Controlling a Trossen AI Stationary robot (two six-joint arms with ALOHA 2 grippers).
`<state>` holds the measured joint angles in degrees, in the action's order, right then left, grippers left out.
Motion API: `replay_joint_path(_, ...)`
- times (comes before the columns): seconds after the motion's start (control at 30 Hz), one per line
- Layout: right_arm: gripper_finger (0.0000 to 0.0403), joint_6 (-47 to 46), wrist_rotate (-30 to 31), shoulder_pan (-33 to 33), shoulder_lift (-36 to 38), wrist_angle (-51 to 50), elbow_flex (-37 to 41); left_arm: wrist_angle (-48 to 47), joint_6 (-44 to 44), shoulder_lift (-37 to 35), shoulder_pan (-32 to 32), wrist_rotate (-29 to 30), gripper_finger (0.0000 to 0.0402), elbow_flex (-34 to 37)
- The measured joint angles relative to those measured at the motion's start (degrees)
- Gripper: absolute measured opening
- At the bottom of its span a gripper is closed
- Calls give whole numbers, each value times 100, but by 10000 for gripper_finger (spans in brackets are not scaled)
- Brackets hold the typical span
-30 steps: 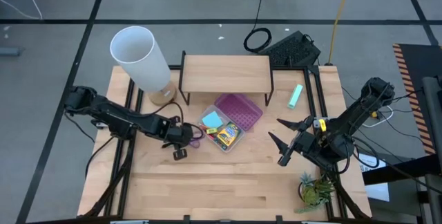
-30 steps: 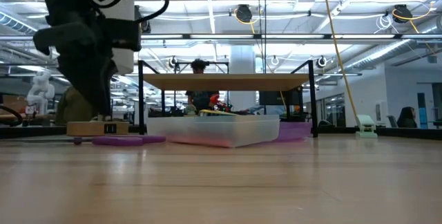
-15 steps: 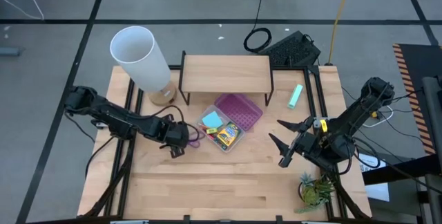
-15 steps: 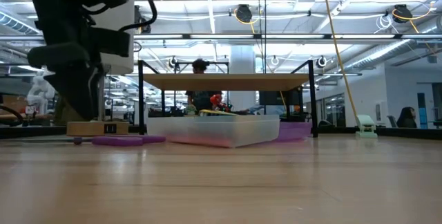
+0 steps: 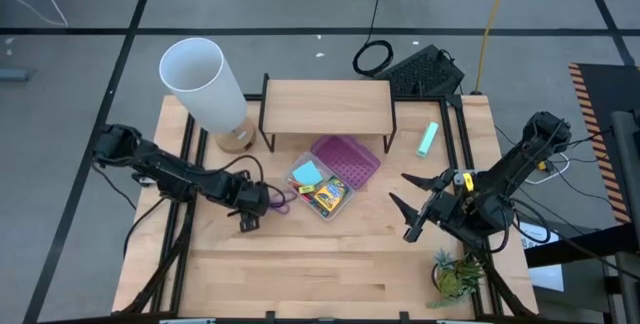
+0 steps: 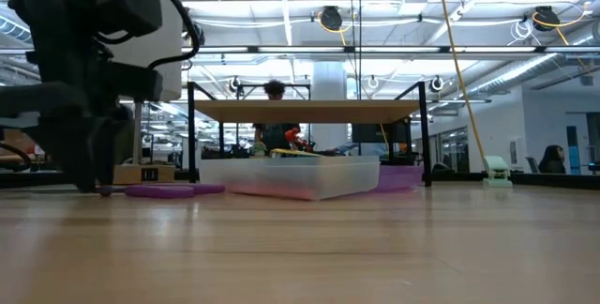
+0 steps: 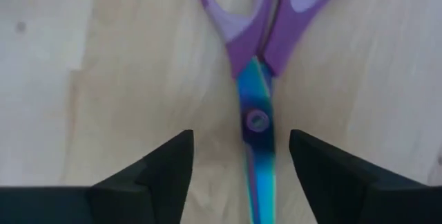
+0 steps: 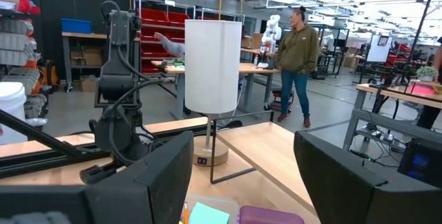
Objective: Pack school essentials
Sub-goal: Put the scissors into the supply box
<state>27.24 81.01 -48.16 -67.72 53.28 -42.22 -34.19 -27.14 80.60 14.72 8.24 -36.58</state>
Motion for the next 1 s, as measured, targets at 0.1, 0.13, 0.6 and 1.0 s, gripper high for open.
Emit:
replay_joint_path(0.1, 246, 0, 0, 0, 0, 1, 0, 174, 91, 0, 0, -143, 219, 108)
replay_joint_path(0.13, 246, 0, 0, 0, 0, 1, 0, 242, 146, -4, 0, -165, 211, 147)
replay_joint_path(0.6, 246, -48, 0, 0, 0, 0, -2, 641, 304, -19, -225, -325, 84, 342)
replay_joint_path(1.0, 246, -46, 15, 0, 0, 0, -2, 317, 258, 19, -230, -394, 82, 94)
